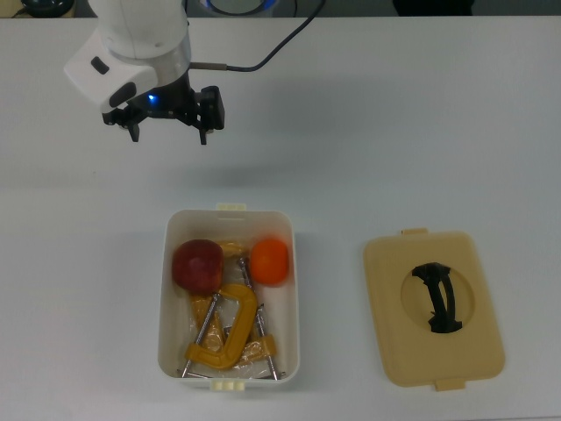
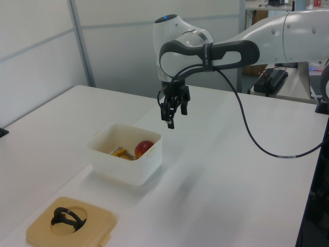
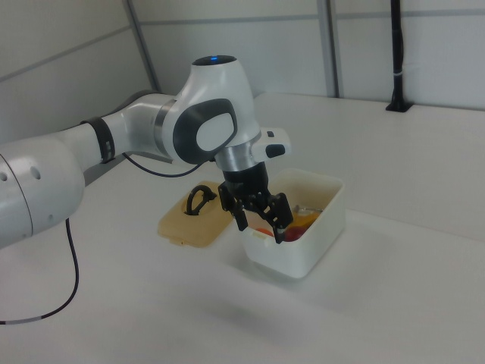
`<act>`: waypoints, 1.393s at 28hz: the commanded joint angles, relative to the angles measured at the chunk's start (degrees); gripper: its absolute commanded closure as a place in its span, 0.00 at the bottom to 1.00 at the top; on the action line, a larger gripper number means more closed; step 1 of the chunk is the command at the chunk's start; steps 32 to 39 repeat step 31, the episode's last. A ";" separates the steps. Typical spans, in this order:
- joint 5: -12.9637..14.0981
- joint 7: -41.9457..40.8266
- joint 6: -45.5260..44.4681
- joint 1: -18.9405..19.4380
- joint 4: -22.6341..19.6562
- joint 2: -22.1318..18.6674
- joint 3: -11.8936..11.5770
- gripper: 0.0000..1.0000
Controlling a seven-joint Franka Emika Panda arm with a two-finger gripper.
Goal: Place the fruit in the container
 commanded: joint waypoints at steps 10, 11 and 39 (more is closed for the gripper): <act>-0.47 -1.41 -1.58 -0.18 -0.28 -1.19 -0.43 0.00; -0.47 -1.41 -1.75 -0.18 -0.28 -1.19 -0.43 0.00; -0.56 -1.32 -2.98 -0.09 -0.28 -1.01 -0.17 0.00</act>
